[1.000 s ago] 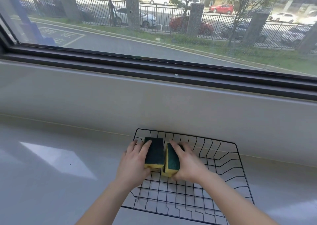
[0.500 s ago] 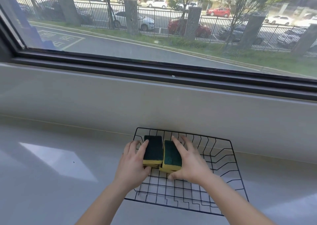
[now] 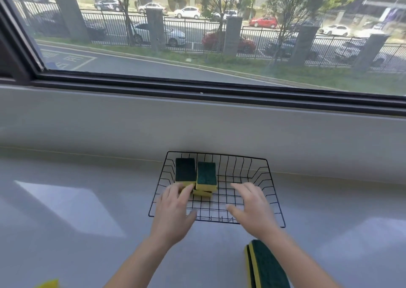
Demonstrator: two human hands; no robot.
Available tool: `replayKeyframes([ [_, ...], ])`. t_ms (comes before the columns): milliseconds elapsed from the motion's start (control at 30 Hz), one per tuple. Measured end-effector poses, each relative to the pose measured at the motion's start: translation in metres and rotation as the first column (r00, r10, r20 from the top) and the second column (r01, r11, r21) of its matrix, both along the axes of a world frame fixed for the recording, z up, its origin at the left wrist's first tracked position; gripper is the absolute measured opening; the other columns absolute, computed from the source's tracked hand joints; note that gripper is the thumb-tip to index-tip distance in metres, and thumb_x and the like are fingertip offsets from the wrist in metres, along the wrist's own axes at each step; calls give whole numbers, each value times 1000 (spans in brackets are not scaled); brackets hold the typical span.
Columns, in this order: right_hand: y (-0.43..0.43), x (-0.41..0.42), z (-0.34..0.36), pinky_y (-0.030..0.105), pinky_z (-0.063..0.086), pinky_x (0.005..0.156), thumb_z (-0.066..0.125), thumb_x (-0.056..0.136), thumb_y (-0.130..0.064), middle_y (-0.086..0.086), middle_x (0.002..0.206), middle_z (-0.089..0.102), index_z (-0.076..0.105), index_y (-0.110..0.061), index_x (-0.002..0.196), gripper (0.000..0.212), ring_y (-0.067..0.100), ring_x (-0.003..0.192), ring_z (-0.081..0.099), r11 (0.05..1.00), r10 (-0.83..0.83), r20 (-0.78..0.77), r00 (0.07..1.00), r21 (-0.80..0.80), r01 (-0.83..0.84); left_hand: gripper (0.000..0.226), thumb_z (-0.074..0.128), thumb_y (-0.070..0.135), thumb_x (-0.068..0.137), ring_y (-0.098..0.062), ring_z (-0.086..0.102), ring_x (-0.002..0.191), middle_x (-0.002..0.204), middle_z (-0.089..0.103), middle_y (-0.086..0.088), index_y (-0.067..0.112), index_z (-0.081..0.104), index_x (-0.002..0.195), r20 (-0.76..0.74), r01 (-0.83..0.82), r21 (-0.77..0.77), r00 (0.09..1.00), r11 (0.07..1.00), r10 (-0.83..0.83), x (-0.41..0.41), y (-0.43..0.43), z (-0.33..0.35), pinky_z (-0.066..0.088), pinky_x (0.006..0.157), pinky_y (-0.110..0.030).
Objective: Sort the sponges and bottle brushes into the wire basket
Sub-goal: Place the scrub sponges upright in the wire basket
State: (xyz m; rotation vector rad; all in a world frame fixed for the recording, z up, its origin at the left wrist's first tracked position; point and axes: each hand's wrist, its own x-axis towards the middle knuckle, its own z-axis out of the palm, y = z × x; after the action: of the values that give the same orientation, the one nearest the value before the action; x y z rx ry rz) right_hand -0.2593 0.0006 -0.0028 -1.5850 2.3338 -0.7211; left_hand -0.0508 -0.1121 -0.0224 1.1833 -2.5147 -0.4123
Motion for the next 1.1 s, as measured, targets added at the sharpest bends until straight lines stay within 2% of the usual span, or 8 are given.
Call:
replayKeyframes([
  [133, 61, -1, 2, 29, 51, 85, 70, 89, -35, -14, 101, 58, 63, -25, 128, 41, 8, 100, 54, 988, -139, 61, 988, -52, 142, 54, 56, 40, 89, -19, 37, 130, 139, 44, 4, 28, 45, 140, -53, 72, -4, 996, 997, -72, 6, 48, -3, 31, 110, -33],
  [267, 117, -3, -11, 26, 48, 69, 72, 87, -30, -11, 83, 59, 69, -24, 111, 24, 4, 82, 58, 935, -346, 157, 925, -24, 354, 45, 54, 38, 92, -15, 44, 120, 133, 47, 9, 27, 50, 135, -97, 117, 65, 989, 991, -110, 7, 89, -16, 34, 103, -27],
  [433, 147, -3, -31, 30, 47, 83, 63, 91, -52, -5, 120, 59, 52, -26, 136, 53, 12, 103, 60, 897, -426, 255, 868, 244, 369, 43, 49, 46, 94, -6, 46, 118, 124, 48, 16, 32, 48, 134, -117, 104, 363, 991, 926, -66, -9, 129, -33, 38, 97, -23],
  [567, 153, -2, -39, 38, 50, 96, 58, 93, -57, 4, 135, 55, 38, -18, 150, 72, 20, 117, 58, 850, -514, 448, 731, 382, 363, 56, 52, 50, 93, -9, 52, 114, 133, 50, 4, 27, 41, 143, -156, 40, 691, 983, 721, 96, -40, 161, -34, 41, 98, -26],
  [633, 153, 2, -42, 39, 54, 89, 57, 95, -54, 3, 131, 56, 33, -16, 152, 73, 22, 114, 58, 832, -546, 551, 631, 441, 335, 58, 51, 51, 93, -10, 52, 117, 135, 51, 3, 26, 38, 145, -170, 32, 805, 969, 592, 179, -55, 174, -31, 42, 97, -26],
  [700, 151, 8, -44, 35, 56, 73, 54, 98, -52, 0, 124, 60, 36, -17, 150, 65, 20, 105, 60, 828, -549, 567, 613, 472, 305, 43, 50, 48, 92, -5, 60, 104, 118, 62, 9, 28, 52, 131, -218, 86, 838, 958, 540, 187, -66, 181, -27, 49, 90, -26],
  [867, 147, 18, -49, 44, 60, 83, 50, 100, -47, -5, 103, 68, 58, -25, 116, 28, 18, 90, 65, 841, -538, 627, 563, 441, 313, 26, 53, 33, 92, -11, 64, 95, 105, 68, 5, 30, 62, 116, -221, 94, 772, 967, 628, 126, -71, 186, -24, 52, 89, -36],
  [1100, 148, 25, -44, 43, 58, 84, 53, 100, -42, 2, 108, 69, 60, -26, 112, 21, 23, 99, 66, 871, -491, 692, 529, 380, 312, 26, 56, 28, 92, -11, 62, 96, 108, 64, 3, 29, 59, 118, -256, 77, 770, 947, 633, 195, -65, 186, -22, 52, 88, -33],
])
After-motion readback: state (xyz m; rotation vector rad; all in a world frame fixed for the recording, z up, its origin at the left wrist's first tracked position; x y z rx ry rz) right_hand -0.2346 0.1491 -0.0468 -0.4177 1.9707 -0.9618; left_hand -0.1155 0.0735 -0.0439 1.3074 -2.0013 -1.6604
